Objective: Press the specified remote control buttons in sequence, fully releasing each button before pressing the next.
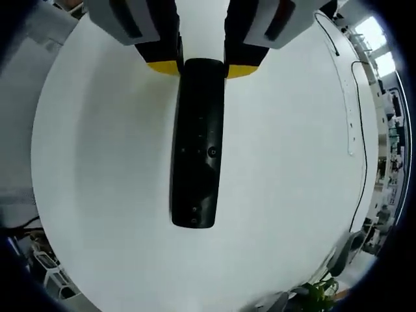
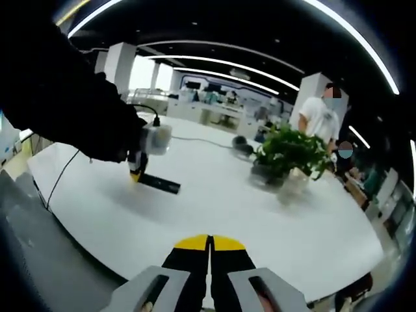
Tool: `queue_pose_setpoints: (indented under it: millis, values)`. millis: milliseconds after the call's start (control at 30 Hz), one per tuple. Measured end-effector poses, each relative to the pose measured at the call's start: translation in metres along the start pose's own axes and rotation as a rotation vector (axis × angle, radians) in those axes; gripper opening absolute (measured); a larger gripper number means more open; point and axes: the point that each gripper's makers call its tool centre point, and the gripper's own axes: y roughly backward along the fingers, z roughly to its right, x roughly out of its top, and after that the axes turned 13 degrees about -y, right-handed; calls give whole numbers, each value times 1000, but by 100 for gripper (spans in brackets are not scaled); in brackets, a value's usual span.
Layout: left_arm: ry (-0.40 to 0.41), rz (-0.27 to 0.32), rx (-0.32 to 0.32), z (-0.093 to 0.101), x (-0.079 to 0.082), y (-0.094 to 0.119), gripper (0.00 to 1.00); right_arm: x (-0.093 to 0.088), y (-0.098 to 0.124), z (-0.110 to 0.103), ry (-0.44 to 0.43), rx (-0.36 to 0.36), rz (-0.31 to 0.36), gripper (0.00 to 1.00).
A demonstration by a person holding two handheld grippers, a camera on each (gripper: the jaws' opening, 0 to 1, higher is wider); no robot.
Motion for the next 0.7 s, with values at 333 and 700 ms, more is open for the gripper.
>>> queue_pose_setpoints:
  millis: [333, 700]
  values:
    - [26, 44, 9, 15, 0, 0, 24, -4, -3, -2, 22, 7, -20, 0]
    - [59, 103, 2, 39, 1, 1, 24, -6, -3, -3, 23, 10, -23, 0]
